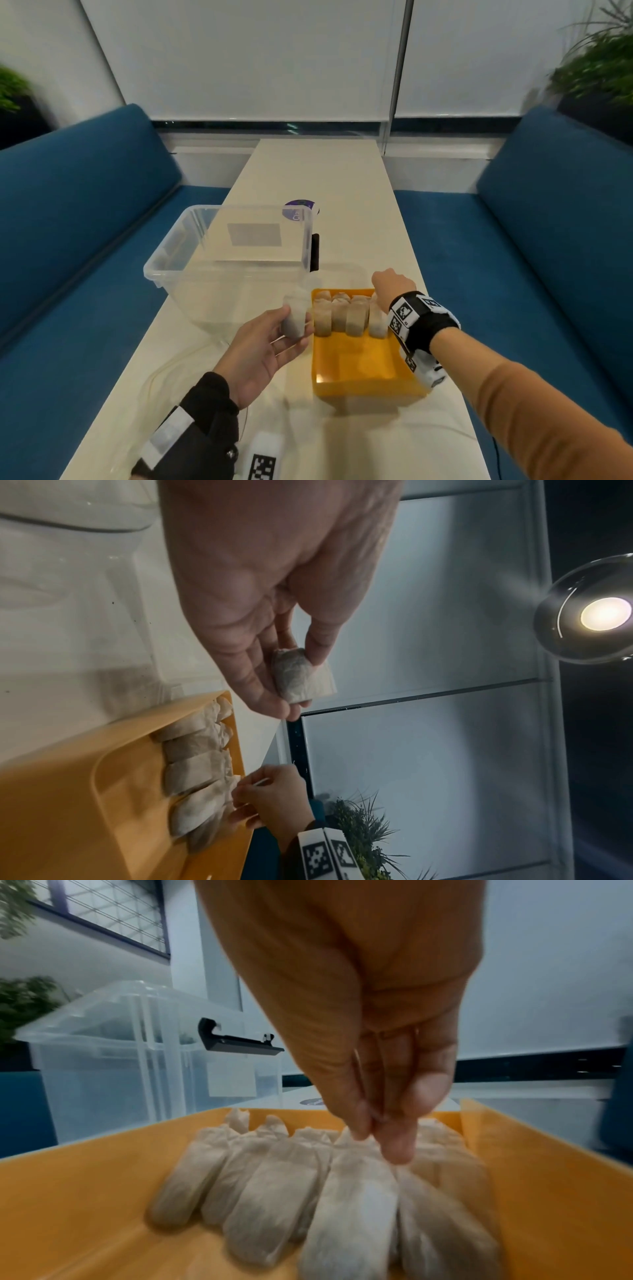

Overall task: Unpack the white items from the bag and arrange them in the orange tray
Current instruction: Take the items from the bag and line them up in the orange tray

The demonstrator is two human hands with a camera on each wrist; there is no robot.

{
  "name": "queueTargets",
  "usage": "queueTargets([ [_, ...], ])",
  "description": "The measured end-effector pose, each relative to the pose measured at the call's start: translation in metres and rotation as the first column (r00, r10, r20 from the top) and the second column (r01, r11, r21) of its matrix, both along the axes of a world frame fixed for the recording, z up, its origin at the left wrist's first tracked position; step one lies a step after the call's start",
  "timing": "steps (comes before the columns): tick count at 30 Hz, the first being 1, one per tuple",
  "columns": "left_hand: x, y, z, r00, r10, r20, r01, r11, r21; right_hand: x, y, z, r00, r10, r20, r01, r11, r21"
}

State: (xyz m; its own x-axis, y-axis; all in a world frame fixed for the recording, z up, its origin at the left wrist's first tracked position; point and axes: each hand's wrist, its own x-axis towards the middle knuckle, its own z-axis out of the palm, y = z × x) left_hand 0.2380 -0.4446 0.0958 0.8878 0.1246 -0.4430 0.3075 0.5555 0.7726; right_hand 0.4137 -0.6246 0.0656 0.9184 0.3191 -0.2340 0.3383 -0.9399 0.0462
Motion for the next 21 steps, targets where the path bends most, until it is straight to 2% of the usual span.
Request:
queueTargets([
  [2, 0.002, 0.000, 0.001, 1.000, 0.007, -0.001, -0.007, 1.000, 0.004, 0.000, 0.006, 0.001, 0.996, 0.082, 0.027, -0.082, 0.997, -0.002],
  [5, 0.002, -0.002, 0.001, 1.000, 0.007, -0.002, -0.007, 1.000, 0.003, -0.001, 0.015, -0.001, 0.987, 0.162, -0.018, -0.161, 0.987, 0.019],
  [12, 0.001, 0.001, 0.000, 1.000, 0.002, 0.000, -0.002, 1.000, -0.002, -0.002, 0.018, -0.014, 0.981, 0.188, -0.035, -0.188, 0.982, 0.024],
  [21, 0.003, 0.003, -0.001, 1.000, 0.021, -0.003, -0.021, 1.000, -0.009, 0.000, 0.019, -0.008, 0.970, 0.241, -0.025, -0.240, 0.970, 0.033],
])
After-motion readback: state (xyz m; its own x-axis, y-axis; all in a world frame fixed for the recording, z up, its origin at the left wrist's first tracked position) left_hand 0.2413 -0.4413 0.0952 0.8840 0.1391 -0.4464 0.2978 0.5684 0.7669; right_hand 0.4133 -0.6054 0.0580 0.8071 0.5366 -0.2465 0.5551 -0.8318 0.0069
